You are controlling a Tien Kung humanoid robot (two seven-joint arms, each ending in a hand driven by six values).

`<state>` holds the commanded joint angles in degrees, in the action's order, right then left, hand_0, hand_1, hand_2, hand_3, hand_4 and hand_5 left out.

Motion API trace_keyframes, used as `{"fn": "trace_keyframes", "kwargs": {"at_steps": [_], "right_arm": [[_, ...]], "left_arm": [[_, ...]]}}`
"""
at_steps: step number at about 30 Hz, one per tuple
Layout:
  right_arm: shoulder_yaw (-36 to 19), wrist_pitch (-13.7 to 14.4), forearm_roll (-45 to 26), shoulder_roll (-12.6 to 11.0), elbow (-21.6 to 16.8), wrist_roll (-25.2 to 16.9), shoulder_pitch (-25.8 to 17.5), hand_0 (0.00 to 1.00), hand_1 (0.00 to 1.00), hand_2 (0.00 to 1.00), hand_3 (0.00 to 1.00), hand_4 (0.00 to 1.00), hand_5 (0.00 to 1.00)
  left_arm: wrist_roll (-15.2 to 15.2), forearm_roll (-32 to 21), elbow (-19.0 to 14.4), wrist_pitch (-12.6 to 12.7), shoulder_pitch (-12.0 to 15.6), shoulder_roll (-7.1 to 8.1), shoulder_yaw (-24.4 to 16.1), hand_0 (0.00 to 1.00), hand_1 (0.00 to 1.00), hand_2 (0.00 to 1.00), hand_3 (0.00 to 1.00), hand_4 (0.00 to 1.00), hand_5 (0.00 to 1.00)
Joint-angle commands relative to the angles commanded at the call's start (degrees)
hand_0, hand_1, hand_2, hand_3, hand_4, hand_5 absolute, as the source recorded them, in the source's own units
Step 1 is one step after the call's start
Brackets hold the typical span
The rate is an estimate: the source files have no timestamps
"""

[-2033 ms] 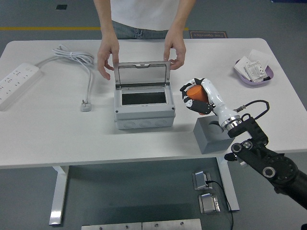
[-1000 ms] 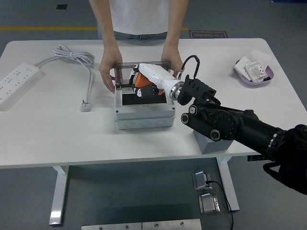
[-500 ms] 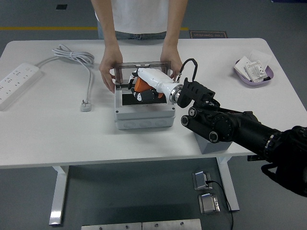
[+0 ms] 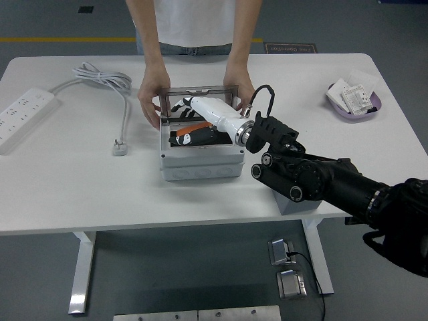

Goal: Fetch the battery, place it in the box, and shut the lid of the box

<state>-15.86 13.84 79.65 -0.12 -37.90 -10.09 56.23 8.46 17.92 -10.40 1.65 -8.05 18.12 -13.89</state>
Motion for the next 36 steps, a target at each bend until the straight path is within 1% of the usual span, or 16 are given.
{"fn": "trace_keyframes", "kwargs": {"at_steps": [4,7,9,13,14,17,19,20,21,25,26,32,36], "right_arm": [[-0.9,-0.4,-0.2,-0.7,-1.7,0.6,-0.5,0.812,0.662,0.677,0.808,0.969,0.522],[-3.1,-2.0,-1.2,-3.0,-5.4,2.5,-1.2,0.812,0.662,0.677,0.808,0.969,0.522],[-4.5,-3.2,-2.3,-4.6,-8.3,3.7,-1.5,0.812,0.650,0.661,0.797,0.981,0.534],[-6.9,-6.3,-4.7,-7.8,-14.1,6.6,-1.1,0.812,0.650,0.661,0.797,0.981,0.534],[-7.3,-6.9,-5.1,-8.4,-15.3,7.1,-0.8,0.772,0.605,0.633,0.749,0.983,0.555],[-8.3,-8.6,-6.4,-9.9,-19.0,8.2,0.8,0.772,0.605,0.633,0.749,0.983,0.555],[-8.7,-9.1,-6.9,-10.3,-20.0,8.4,2.2,0.772,0.605,0.633,0.749,0.983,0.555],[-8.8,-9.2,-7.2,-10.4,-19.9,8.3,2.9,0.772,0.605,0.633,0.749,0.983,0.555],[-8.9,-9.3,-7.6,-10.5,-19.3,8.2,4.0,0.723,0.568,0.626,0.744,0.980,0.560],[-7.8,-9.5,-9.5,-9.9,-15.8,7.2,7.3,0.723,0.568,0.626,0.744,0.980,0.560],[-7.2,-9.4,-10.3,-9.6,-14.6,6.8,8.2,0.663,0.543,0.632,0.746,0.976,0.563],[-2.6,-9.4,-15.4,-7.7,-6.5,4.2,11.7,0.663,0.543,0.632,0.746,0.976,0.563],[0.5,-8.8,-18.5,-7.1,-1.4,2.3,12.4,0.658,0.540,0.634,0.747,0.971,0.564]], "left_arm": [[0.1,0.1,0.0,0.0,0.3,-0.07,-0.1,0.630,0.705,0.649,0.607,0.657,0.168],[0.0,-0.3,0.0,0.0,0.7,-0.10,0.0,0.630,0.705,0.649,0.607,0.657,0.168],[0.1,-0.2,0.1,0.0,1.0,-0.10,-0.3,0.629,0.704,0.647,0.607,0.655,0.164],[0.3,-0.1,0.1,0.0,1.5,-0.01,-0.9,0.629,0.704,0.647,0.607,0.655,0.164],[0.4,0.1,0.1,0.0,1.6,0.02,-1.2,0.629,0.704,0.645,0.605,0.655,0.164],[0.6,0.6,0.1,-0.1,1.6,0.15,-1.8,0.629,0.704,0.645,0.605,0.655,0.164],[0.7,0.8,0.1,-0.1,1.6,0.23,-2.1,0.629,0.704,0.645,0.605,0.655,0.164],[0.7,0.9,0.1,-0.1,1.5,0.27,-2.2,0.629,0.704,0.645,0.605,0.655,0.164],[0.8,1.0,0.1,-0.1,1.4,0.33,-2.2,0.629,0.703,0.646,0.605,0.656,0.165],[0.9,1.5,0.0,-0.2,1.1,0.55,-2.6,0.629,0.703,0.646,0.605,0.656,0.165],[1.0,1.7,0.0,-0.2,1.0,0.61,-2.7,0.628,0.703,0.643,0.603,0.646,0.151],[1.2,2.4,0.0,-0.3,0.2,0.77,-2.9,0.628,0.703,0.643,0.603,0.646,0.151],[1.3,3.2,0.0,-0.4,-0.3,0.77,-3.2,0.628,0.703,0.642,0.602,0.646,0.150]]}}
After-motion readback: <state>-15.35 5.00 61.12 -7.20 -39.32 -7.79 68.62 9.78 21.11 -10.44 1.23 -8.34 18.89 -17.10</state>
